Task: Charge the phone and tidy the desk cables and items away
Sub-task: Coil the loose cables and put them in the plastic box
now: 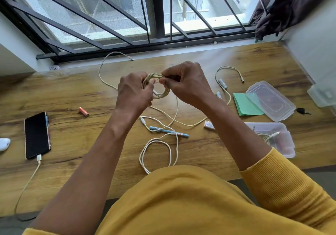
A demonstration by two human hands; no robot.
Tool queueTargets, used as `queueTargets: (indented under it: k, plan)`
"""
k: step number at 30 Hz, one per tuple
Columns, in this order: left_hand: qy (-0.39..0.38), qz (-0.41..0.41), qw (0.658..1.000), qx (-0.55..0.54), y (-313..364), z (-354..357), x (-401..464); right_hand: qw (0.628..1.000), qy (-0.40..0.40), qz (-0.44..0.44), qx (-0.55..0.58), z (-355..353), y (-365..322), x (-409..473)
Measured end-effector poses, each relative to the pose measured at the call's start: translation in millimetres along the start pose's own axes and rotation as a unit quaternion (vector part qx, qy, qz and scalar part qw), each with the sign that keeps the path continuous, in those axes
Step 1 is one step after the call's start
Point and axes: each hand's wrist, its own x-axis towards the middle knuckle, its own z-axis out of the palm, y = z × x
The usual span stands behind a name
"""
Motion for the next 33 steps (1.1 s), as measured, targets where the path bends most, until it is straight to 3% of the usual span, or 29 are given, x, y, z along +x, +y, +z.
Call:
queueTargets:
  k: [5, 10, 14, 20, 27, 33]
  plan:
    - [0.023, -0.008, 0.999, -0.034, -4.8, -2.9, 1.8, 1.0, 0.0, -0.006, 0.0, -4.2, 1.9, 0.0]
    - [-0.055, -0.072, 0.981, -0.173, 2.2, -6.1, -1.3, 1.0, 0.003, 0.009, 0.0, -6.4, 4.1, -0.9]
    - [-0.122, -0.115, 0.939, -0.299, 2.0, -11.5, -3.0, 1.0, 0.008, 0.014, -0.01, -7.7, 5.6, -2.0]
    - [-0.176, -0.117, 0.906, -0.367, -0.2, -16.2, -5.0, 1.0, 0.009, 0.008, -0.015, -9.4, 5.7, -2.7]
    - [-0.131, -0.091, 0.936, -0.315, -2.8, -11.6, -4.5, 1.0, 0.008, 0.014, -0.015, -7.2, 5.4, -2.7]
    - [-0.048, -0.041, 0.98, -0.191, -3.3, -1.7, -4.6, 1.0, 0.005, 0.007, -0.006, -7.3, 4.1, -2.3]
